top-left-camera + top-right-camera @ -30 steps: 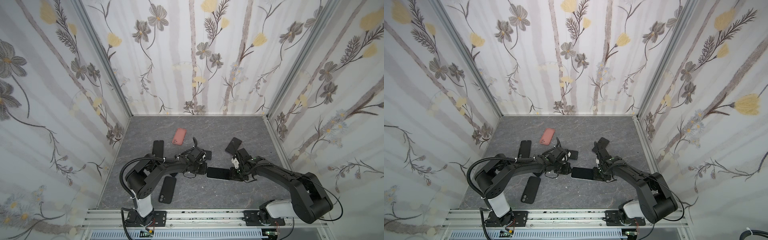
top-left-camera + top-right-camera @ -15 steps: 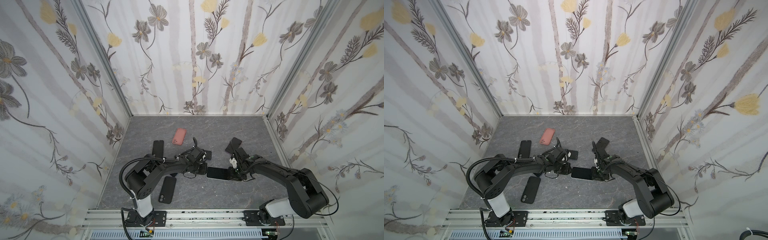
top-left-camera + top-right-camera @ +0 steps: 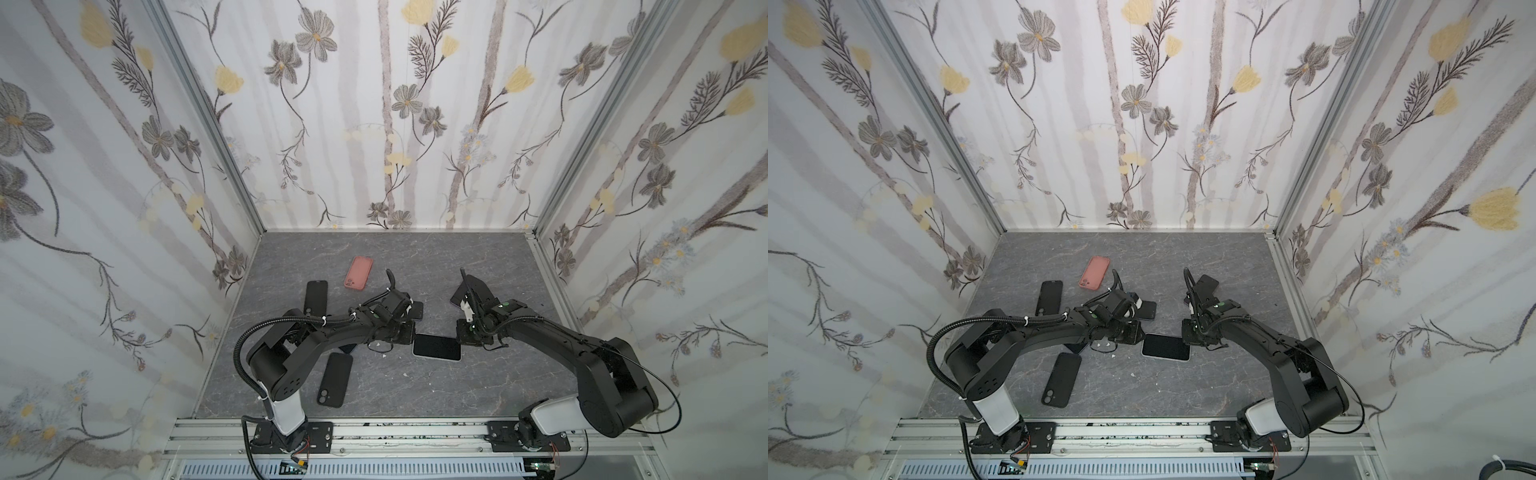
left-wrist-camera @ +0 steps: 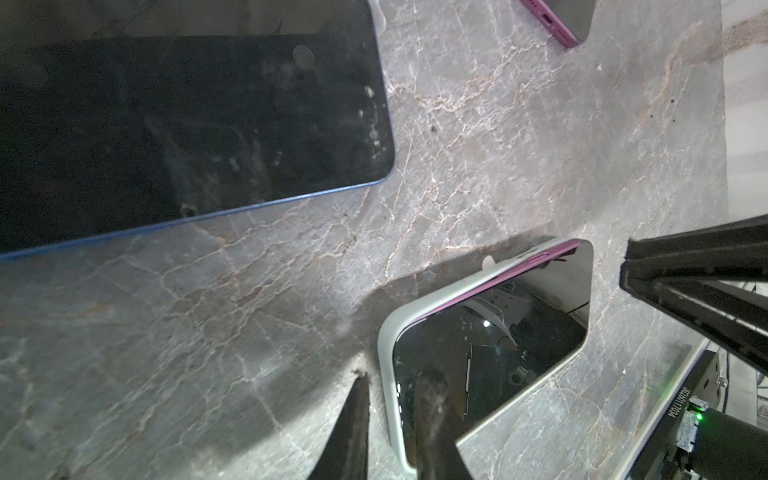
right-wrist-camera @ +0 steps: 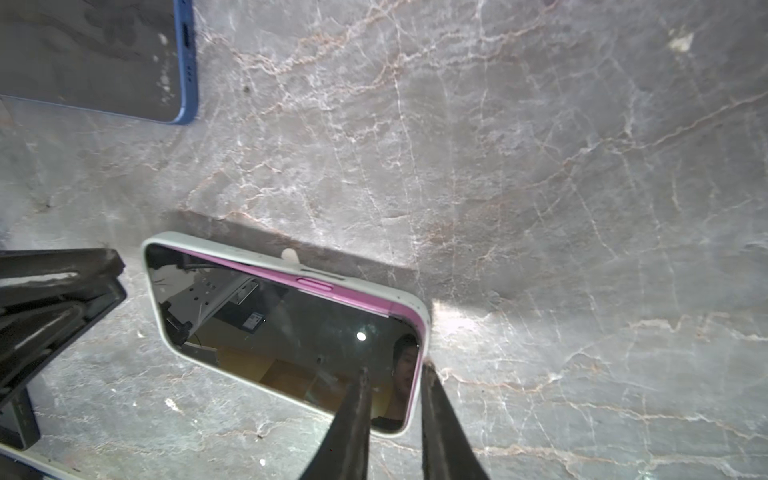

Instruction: Put the phone into the phone case

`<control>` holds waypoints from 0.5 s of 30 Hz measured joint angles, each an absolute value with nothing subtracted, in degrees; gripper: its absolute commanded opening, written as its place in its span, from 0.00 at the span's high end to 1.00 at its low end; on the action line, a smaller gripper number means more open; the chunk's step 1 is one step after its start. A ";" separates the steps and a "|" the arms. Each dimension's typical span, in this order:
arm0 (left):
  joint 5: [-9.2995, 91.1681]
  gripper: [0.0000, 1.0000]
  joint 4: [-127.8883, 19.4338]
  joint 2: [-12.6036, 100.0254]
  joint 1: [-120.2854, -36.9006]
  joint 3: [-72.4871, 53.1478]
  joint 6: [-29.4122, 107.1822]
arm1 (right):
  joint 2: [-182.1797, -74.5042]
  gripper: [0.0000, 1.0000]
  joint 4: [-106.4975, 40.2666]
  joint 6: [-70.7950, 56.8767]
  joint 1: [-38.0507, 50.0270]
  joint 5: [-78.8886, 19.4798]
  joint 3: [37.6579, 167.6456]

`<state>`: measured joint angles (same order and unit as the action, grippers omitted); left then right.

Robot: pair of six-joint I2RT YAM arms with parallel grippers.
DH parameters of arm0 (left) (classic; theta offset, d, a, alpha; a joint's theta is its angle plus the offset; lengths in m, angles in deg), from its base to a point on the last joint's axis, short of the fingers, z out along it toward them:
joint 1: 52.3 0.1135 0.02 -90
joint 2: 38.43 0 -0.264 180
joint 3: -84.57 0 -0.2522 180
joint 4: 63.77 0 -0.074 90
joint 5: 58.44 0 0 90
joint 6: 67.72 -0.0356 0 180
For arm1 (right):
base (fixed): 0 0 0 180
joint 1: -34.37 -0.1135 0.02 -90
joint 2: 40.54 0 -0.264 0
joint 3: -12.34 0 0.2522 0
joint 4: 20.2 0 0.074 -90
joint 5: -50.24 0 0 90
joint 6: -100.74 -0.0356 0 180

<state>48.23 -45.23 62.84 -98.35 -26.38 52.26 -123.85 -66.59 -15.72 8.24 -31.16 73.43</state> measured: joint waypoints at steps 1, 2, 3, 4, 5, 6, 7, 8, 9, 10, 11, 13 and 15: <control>48.16 0.80 -45.21 62.93 -98.35 -26.38 52.23 | -124.29 0.82 -66.48 -15.70 8.24 -31.16 73.43; 48.16 0.80 -45.19 62.97 -98.35 -26.38 52.23 | -124.66 0.83 -66.41 -15.65 8.26 -31.18 73.43; 48.16 0.80 -45.21 63.02 -98.35 -26.38 52.23 | -125.01 0.84 -66.37 -15.54 8.28 -31.33 73.43; 48.16 0.80 -45.19 63.10 -98.35 -26.32 52.23 | -125.40 0.85 -66.26 -15.50 8.31 -31.33 73.43; 48.16 0.80 -45.17 63.24 -98.35 -26.23 52.21 | -125.82 0.85 -66.11 -15.17 8.37 -31.51 73.41; 48.16 0.80 -45.17 63.37 -98.35 -26.16 52.21 | -126.19 0.85 -65.91 -15.15 8.42 -31.59 73.32; 48.16 0.80 -45.21 63.45 -98.35 -26.16 52.21 | -126.56 0.86 -65.82 -15.13 8.46 -31.70 73.19; 48.19 0.80 -45.17 63.56 -98.35 -26.16 52.21 | -126.91 0.86 -65.78 -15.11 8.48 -32.10 72.99; 48.19 0.80 -45.12 63.65 -98.35 -26.16 52.21 | -127.13 0.86 -65.76 -15.08 8.50 -32.07 72.91; 48.21 0.80 -45.12 63.74 -98.35 -26.16 52.21 | -127.21 0.86 -65.47 -15.04 8.50 -31.66 72.77; 48.25 0.80 -45.14 63.85 -98.35 -26.16 52.21 | -127.32 0.86 -65.14 -14.76 8.50 -31.37 72.67; 48.36 0.80 -45.12 64.15 -98.35 -26.16 52.21 | -127.50 0.87 -64.97 -14.71 8.53 -31.11 72.58; 48.49 0.80 -45.12 64.50 -98.35 -26.16 52.21 | -127.56 0.89 -64.84 -14.69 8.57 -31.05 72.49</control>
